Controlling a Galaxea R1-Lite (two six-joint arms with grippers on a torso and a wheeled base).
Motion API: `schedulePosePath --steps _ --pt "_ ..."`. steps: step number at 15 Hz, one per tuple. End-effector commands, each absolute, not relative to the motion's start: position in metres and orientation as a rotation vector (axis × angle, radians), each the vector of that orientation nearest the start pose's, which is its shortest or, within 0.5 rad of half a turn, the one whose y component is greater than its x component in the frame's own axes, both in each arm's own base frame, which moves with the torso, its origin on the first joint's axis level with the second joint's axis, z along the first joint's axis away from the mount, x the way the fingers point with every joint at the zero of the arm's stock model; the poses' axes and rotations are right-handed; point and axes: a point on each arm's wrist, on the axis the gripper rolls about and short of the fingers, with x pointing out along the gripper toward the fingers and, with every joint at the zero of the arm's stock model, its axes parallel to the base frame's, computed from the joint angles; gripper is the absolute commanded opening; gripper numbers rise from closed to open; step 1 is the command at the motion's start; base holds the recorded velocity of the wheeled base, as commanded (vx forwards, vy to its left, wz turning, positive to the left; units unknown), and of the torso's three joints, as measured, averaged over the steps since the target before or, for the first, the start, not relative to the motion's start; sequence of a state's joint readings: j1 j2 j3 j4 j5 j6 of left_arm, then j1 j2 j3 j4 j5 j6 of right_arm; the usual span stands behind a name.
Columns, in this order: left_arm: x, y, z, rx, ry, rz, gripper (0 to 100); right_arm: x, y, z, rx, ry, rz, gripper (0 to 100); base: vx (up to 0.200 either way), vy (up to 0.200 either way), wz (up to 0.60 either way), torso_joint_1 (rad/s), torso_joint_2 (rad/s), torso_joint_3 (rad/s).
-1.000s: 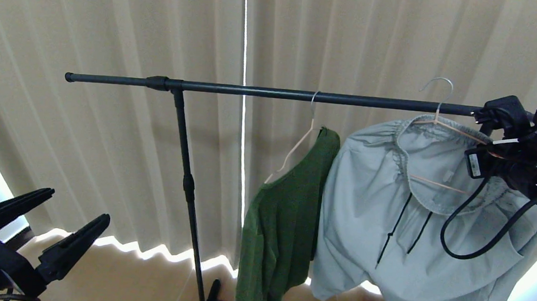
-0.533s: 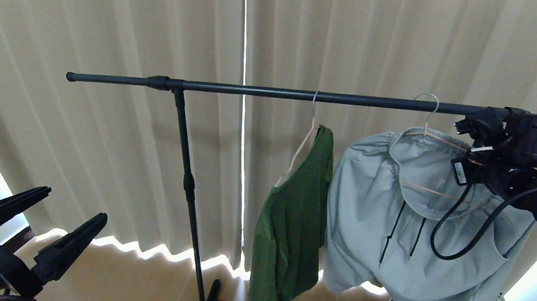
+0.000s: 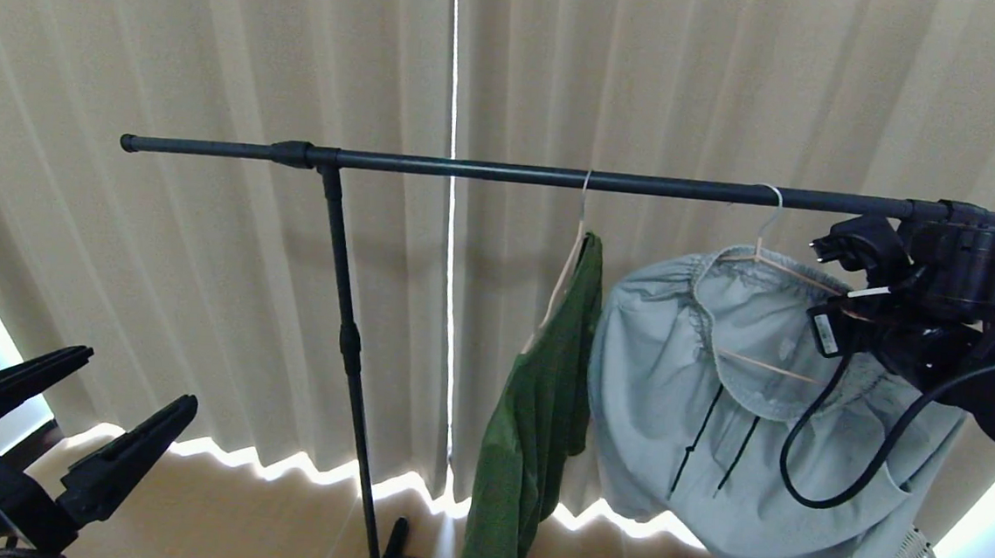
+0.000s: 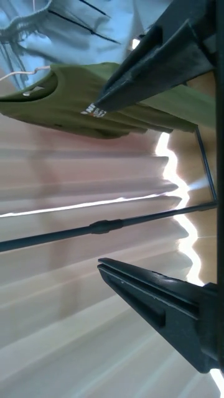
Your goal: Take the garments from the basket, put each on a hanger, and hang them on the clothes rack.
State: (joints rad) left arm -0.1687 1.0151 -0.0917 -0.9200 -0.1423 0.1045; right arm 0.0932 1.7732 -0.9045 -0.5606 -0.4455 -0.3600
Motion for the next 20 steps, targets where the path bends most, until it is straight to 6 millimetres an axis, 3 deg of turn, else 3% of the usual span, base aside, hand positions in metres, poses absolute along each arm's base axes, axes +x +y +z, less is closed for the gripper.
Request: schedulePosePath --steps 1,6,9,13,20 --pt "0.108 -0.022 0.161 0.105 -0.013 -0.311 100 0.317 0.021 0.179 -0.433 0.361 -0.289 100 0.000 0.000 0.00 0.000 0.00 0.000" --pt "0.106 -0.022 0.158 0.126 -0.009 -0.313 100 0.289 0.023 0.169 -0.400 0.277 -0.135 100 0.000 0.000 0.00 0.000 0.00 0.000" --pt "0.105 -0.021 0.159 0.126 -0.018 -0.310 100 0.283 0.025 0.165 -0.371 0.180 0.013 100 0.000 0.000 0.00 0.000 0.00 0.000" --pt "0.104 -0.021 0.159 0.126 -0.021 -0.309 100 0.278 0.027 0.161 -0.338 0.097 0.082 100 0.000 0.000 0.00 0.000 0.00 0.000" --pt "0.099 -0.020 0.161 0.128 -0.044 -0.306 100 0.269 0.027 0.178 -0.307 -0.046 0.125 100 0.000 0.000 0.00 0.000 0.00 0.000"
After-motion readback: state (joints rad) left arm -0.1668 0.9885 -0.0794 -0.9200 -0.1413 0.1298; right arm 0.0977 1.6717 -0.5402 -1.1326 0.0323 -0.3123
